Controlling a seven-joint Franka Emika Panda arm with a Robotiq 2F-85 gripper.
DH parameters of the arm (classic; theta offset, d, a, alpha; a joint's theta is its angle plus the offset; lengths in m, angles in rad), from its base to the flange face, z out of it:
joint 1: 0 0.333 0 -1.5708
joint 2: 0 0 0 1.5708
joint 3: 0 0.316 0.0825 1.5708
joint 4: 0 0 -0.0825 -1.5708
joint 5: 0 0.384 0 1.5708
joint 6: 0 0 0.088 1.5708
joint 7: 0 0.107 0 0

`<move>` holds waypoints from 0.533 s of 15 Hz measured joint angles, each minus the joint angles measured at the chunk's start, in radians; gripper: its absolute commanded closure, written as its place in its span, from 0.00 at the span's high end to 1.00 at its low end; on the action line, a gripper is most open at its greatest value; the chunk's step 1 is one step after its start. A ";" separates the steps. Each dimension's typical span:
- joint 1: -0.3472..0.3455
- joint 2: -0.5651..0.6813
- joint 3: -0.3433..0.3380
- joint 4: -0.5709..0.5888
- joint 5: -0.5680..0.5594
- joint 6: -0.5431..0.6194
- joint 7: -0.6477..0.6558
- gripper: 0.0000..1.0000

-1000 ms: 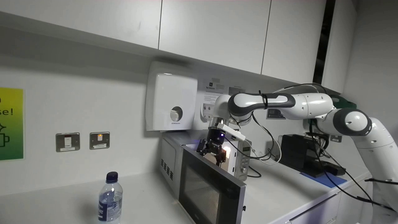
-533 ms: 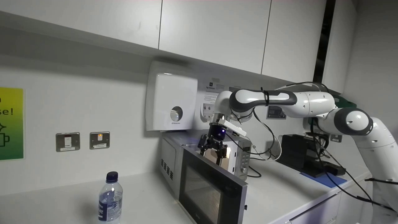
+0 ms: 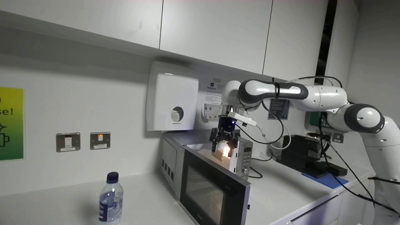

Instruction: Open the door of the microwave

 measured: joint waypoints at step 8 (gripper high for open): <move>0.001 -0.154 -0.024 -0.037 -0.171 -0.175 0.106 1.00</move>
